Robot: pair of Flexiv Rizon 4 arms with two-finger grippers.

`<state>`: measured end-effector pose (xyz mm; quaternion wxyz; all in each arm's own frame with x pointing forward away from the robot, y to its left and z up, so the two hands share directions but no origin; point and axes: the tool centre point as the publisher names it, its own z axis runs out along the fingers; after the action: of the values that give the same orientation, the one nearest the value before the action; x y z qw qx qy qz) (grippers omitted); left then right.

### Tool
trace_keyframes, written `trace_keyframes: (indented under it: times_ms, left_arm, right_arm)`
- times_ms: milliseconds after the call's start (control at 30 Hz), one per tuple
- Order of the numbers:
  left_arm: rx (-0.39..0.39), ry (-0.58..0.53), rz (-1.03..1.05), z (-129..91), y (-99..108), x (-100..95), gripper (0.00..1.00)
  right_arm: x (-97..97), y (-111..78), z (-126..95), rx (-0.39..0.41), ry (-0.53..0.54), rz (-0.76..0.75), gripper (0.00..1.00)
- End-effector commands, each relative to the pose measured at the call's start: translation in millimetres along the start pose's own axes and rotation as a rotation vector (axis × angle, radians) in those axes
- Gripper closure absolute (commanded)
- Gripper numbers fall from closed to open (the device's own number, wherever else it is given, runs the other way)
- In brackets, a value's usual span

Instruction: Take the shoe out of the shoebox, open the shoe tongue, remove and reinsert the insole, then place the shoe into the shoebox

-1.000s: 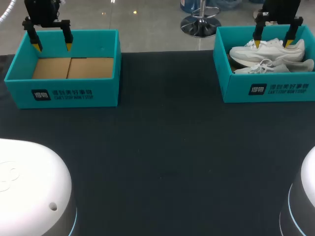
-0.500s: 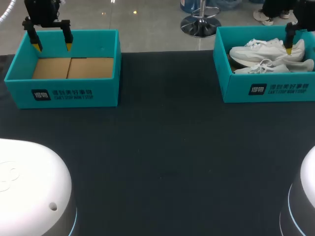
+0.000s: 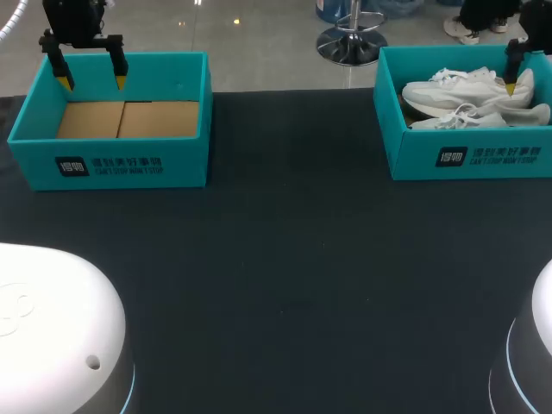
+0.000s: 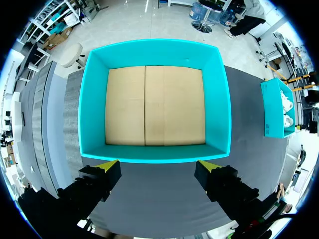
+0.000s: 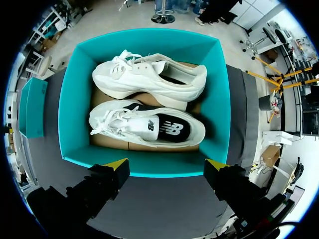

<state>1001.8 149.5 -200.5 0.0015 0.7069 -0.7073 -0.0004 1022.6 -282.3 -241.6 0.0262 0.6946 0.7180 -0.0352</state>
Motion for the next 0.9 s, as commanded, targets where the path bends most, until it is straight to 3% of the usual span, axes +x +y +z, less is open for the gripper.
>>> trace_keyframes:
  times_ms: [33, 200, 267, 533, 900]
  left_arm:
    - [0.000, -0.001, 0.000, 0, 0, 0.0, 0.00]
    - [0.000, -0.001, 0.000, 0, 0, 0.0, 0.00]
    - [0.000, -0.001, 0.000, 0, 0, 0.0, 0.00]
    - [0.000, -0.001, 0.000, 0, 0, 0.0, 0.00]
    - [0.000, -0.001, 0.000, 0, 0, 0.0, 0.00]
  right_arm:
    - [-0.1, 1.0, 0, 0.002, 0.001, 0.000, 0.00]
    - [-0.1, 1.0, 0, 0.002, 0.001, 0.000, 0.00]
    - [-2.0, 2.8, 3, -0.049, 0.001, -0.023, 0.00]
    - [-10.1, 7.6, 22, -0.087, -0.004, -0.015, 0.00]
    - [-26.0, 11.7, 37, -0.092, -0.024, -0.004, 0.00]
